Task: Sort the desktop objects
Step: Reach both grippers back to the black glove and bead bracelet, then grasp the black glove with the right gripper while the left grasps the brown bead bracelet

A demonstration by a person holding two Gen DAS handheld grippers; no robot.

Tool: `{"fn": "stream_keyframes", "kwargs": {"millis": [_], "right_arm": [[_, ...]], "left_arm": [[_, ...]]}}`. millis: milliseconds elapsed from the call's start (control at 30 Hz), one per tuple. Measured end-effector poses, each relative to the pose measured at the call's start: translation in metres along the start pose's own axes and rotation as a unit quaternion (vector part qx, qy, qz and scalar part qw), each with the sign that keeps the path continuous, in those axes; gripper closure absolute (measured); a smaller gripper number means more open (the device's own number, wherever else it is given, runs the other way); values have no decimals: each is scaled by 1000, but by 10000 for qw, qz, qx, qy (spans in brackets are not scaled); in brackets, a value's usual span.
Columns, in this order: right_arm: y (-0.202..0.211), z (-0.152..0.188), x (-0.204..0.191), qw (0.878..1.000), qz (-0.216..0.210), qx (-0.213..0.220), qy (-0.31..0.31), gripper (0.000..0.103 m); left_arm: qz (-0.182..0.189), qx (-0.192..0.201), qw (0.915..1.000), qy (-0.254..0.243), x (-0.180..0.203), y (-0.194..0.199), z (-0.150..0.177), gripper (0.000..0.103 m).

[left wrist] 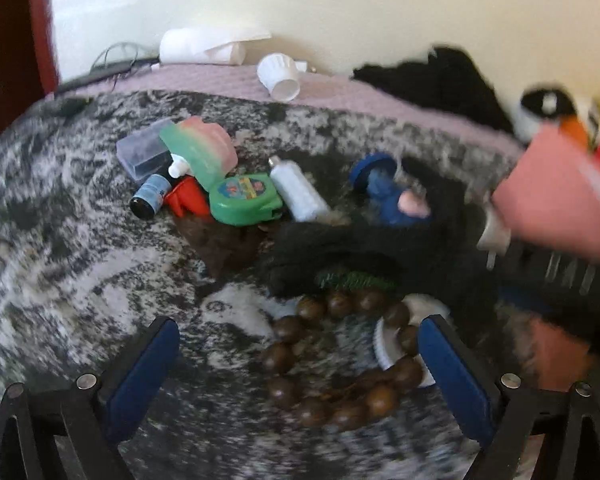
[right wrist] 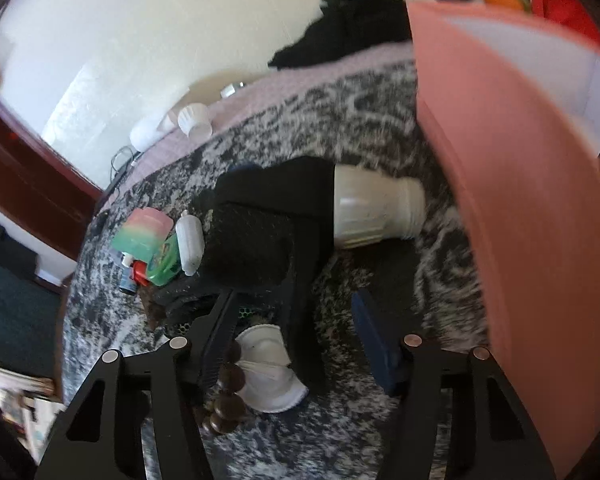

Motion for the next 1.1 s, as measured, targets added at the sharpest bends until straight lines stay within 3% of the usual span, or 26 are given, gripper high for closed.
{"fn": "stream_keyframes", "kwargs": {"millis": [133, 200, 267, 400, 467, 500, 533, 567, 633, 667, 1100], "right_arm": [[-3, -6, -7, 9998, -97, 150, 1, 25], [-6, -8, -11, 9998, -74, 166, 32, 18], [-11, -11, -12, 9999, 4, 130, 84, 18], [-22, -18, -13, 9996, -277, -9, 20, 18], [-27, -19, -17, 9996, -220, -9, 195, 23], [-30, -20, -20, 9993, -153, -3, 328, 40], [-33, -20, -22, 9990, -74, -14, 449, 61], [-34, -19, -25, 9984, 41, -11, 564, 66], [-32, -16, -30, 9967, 163, 62, 788, 85], [-30, -16, -32, 9963, 149, 72, 849, 86], [22, -22, -42, 9931, 11, 700, 938, 89]], "left_arm": [[-257, -47, 9977, -623, 19, -15, 10, 3], [-349, 29, 9969, -701, 22, -16, 11, 6], [-384, 79, 9971, -657, 20, -17, 10, 6], [-281, 148, 9973, -656, 17, -19, 9, 11], [-224, 151, 9956, -902, 23, -20, 13, 34], [-208, 120, 9941, -1053, 28, -23, 16, 40], [-157, 72, 9929, -1180, 33, -27, 20, 55], [-74, 18, 9916, -1292, 38, -31, 24, 79], [110, 19, 9904, -1377, 45, -34, 28, 99], [206, 42, 9901, -1391, 48, -35, 28, 103], [617, 207, 9879, -1408, 53, -11, 23, 103]]}}
Point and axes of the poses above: each gripper's, at about its wrist camera, not at the fingertips, and y roughly against the way its jaws point, x to its right, z to its underside, the point moved 4 cm from there along -y, roughly the way its jaws point, and after that the axes turned 1 degree about -z, right-handed, at the moved point
